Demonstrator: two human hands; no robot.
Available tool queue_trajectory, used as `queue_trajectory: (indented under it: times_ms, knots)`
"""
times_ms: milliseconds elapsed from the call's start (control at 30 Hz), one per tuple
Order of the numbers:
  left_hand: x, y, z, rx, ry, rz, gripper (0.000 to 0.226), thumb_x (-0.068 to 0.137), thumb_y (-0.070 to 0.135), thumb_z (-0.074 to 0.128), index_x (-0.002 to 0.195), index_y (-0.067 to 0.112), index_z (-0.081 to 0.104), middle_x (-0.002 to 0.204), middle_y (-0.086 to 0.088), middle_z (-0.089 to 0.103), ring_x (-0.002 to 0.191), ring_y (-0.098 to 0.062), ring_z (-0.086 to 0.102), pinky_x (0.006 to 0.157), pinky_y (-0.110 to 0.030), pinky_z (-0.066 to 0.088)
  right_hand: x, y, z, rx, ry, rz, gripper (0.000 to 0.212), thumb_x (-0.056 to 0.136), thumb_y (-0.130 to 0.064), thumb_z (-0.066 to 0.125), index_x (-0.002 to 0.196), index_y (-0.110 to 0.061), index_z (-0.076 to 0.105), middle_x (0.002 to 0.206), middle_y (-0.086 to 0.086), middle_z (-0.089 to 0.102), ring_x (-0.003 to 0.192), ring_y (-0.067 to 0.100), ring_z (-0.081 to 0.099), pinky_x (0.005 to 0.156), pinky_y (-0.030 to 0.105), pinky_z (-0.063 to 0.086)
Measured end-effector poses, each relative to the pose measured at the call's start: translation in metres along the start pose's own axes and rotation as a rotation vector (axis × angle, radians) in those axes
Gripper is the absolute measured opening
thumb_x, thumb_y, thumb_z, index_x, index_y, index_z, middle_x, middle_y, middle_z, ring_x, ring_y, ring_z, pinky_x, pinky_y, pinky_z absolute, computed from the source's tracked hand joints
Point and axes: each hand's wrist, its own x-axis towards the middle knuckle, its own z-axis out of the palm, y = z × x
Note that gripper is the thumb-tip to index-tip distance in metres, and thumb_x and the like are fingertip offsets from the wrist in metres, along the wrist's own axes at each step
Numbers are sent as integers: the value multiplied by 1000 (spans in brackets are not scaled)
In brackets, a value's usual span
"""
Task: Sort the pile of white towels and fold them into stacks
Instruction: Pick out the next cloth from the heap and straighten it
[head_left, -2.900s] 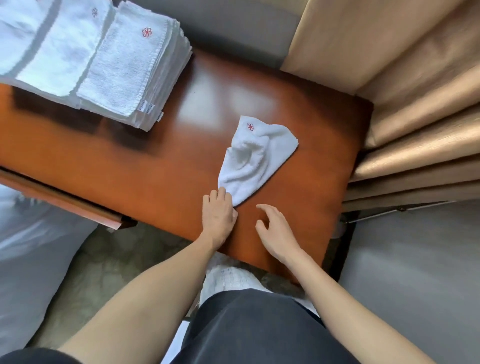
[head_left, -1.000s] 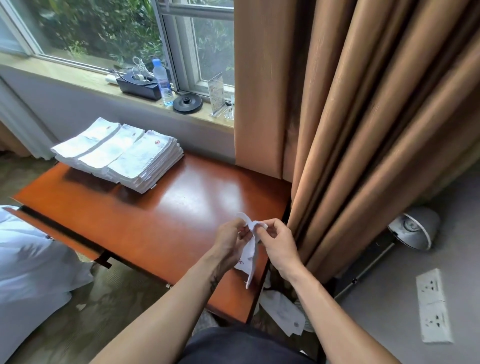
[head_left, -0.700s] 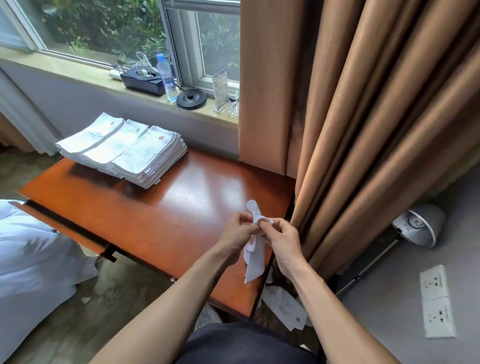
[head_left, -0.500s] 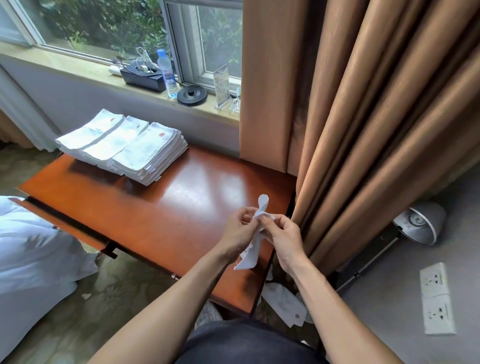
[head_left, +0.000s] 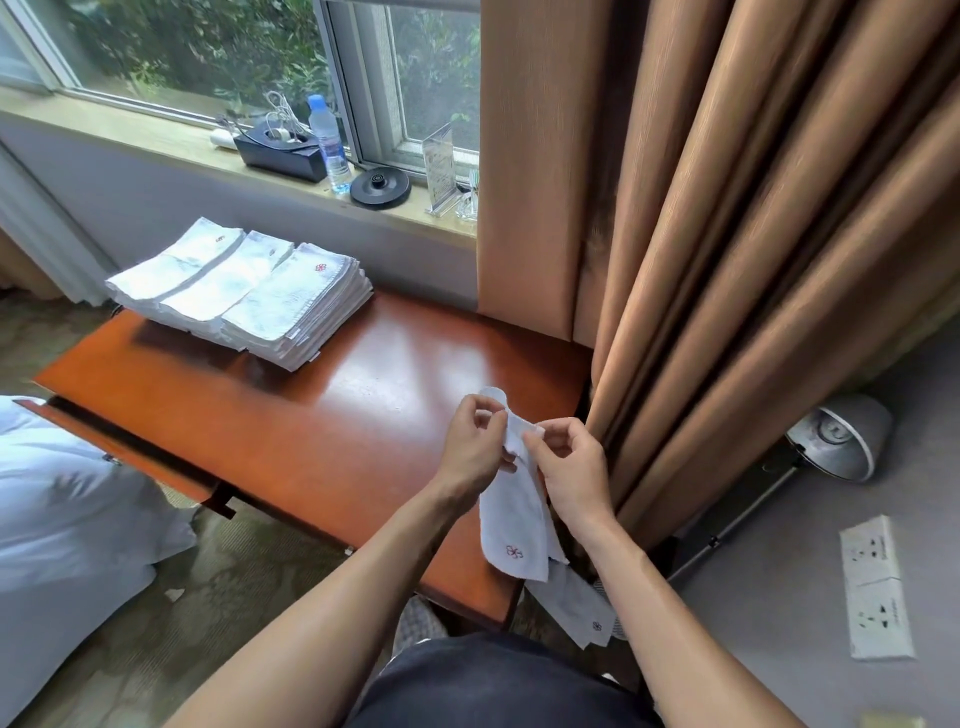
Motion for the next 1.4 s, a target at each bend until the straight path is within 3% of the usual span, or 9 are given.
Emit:
queue_trajectory:
  times_ms: [333,433,600,800,933,1067,1133,1267,1400]
  knots:
    - [0,-4,0,-50,29,-81,14,97,5,54,105,6,65,106,-12,65,88,-23,70,67,-30,62,-5,-7,3,-74,-100,-59,14,97,-30,71,88,-40,75,93,-18,75,92,2,70,77,20,52]
    - [0,-11,1,-87,82,-92,20,95,4,57,107,7,72,102,-13,68,83,-22,75,66,-32,63,-7,-4,1,-162,-93,-125,19,97,-25,71,88,-41,76,94,-14,73,94,2,67,83,24,52]
    - [0,-17,5,-82,159,-75,23,95,6,59,113,4,73,99,-12,66,75,-17,75,65,-32,63,-8,-1,-1,-235,-104,-204,12,95,-14,73,100,-19,83,89,-1,69,85,9,65,78,29,51]
    - [5,-16,2,-84,131,-82,26,94,5,56,114,4,73,94,-12,69,76,-17,76,68,-35,64,-2,0,-6,-289,-190,-260,15,98,-20,71,109,-22,81,92,-2,64,86,12,64,79,34,54]
    - [8,-9,4,-82,107,-140,37,90,3,43,111,11,72,68,-7,72,71,-19,74,66,-31,60,1,0,-12,-205,-232,-187,21,87,-33,83,107,-28,78,97,-7,64,94,12,69,88,33,58]
    - [4,-7,11,-150,16,-141,40,88,-6,39,116,4,66,81,-21,72,72,-20,75,68,-33,62,3,3,-17,-132,-183,-164,20,92,-19,78,93,-39,75,94,-5,68,91,8,70,84,29,58]
    - [4,-7,10,-34,6,-74,38,87,-6,42,115,3,67,77,-15,73,69,-16,72,67,-30,62,6,-1,-19,-112,-180,-147,25,93,-14,76,90,-38,76,96,-4,69,89,7,70,82,21,54]
    - [15,-4,1,597,12,245,16,93,12,52,98,13,67,90,0,63,78,-15,60,69,-29,48,19,-13,-27,-86,-147,-161,26,93,-12,76,90,-38,76,97,-6,71,88,3,68,78,11,48]
    - [31,0,-20,923,-39,190,24,98,37,51,107,17,62,105,-1,48,87,-26,58,79,-38,50,33,-18,-33,-99,-147,-167,13,95,-14,74,98,-26,78,101,-5,71,91,7,68,82,16,50]
